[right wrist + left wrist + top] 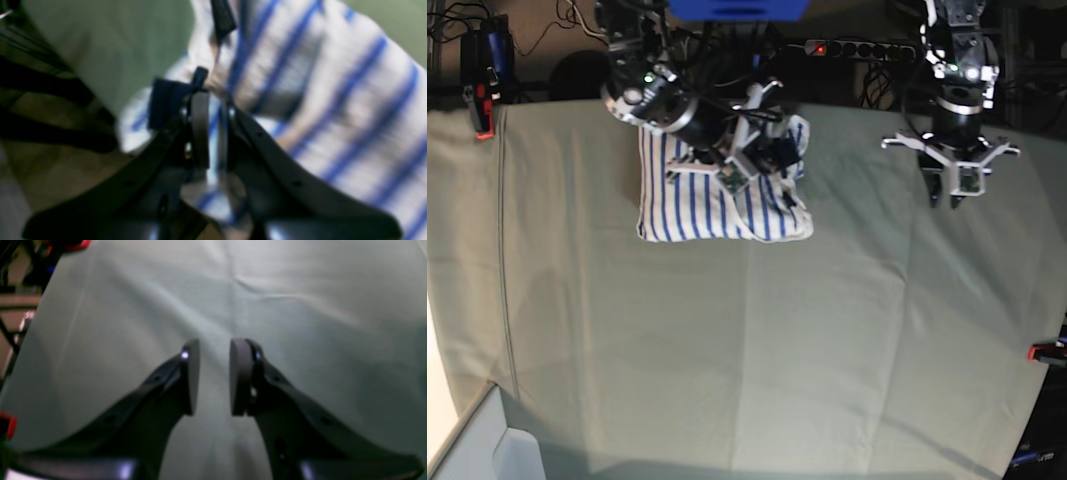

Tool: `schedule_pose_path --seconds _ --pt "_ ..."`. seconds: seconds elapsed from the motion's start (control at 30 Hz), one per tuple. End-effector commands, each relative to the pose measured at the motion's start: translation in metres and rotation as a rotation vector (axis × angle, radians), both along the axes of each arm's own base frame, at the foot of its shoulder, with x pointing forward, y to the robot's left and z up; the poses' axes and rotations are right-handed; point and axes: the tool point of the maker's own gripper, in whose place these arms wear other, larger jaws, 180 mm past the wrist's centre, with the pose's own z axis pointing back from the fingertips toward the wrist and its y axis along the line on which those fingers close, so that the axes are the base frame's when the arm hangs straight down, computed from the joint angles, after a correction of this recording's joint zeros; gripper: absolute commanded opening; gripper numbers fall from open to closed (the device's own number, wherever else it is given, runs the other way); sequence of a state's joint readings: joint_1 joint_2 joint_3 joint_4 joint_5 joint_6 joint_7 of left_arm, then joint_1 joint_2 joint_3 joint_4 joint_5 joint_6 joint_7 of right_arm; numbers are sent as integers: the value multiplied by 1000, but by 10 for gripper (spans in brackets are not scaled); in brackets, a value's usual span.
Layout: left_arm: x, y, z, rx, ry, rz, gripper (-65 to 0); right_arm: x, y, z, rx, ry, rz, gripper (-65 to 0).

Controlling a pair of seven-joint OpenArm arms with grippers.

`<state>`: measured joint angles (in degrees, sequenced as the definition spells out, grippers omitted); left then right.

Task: Layout the t-shirt on the table in an organized manner, then fold the t-shirt properly
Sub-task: 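Fold the shirt end with the right gripper toward the left gripper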

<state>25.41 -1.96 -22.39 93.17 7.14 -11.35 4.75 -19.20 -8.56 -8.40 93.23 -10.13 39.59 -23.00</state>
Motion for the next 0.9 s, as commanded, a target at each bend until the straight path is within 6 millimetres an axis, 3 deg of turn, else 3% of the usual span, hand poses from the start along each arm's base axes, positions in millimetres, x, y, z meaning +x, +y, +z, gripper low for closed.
schedule_pose_path --seconds 0.0,0.23,0.43,0.5,0.57,0.77,0.87 --pt "1 8 10 3 -26 19 -497 8 11 13 44 -35 2 -594" --pt "-6 29 7 -43 -3 99 -497 9 29 17 65 -50 53 -594" --pt "-5 28 7 -48 -4 99 -497 25 3 71 58 -203 -26 -594" --pt "-4 27 7 -50 -7 96 -497 30 -13 80 41 -231 -69 -594" --pt "-3 26 8 -51 -10 96 -497 35 -31 78 16 -234 -114 -594" --pt "0 22 13 -58 -26 95 -497 46 -70 44 -33 -162 -210 -595" --pt "6 3 22 -70 -49 42 -497 49 -85 29 -48 -126 -247 -595"
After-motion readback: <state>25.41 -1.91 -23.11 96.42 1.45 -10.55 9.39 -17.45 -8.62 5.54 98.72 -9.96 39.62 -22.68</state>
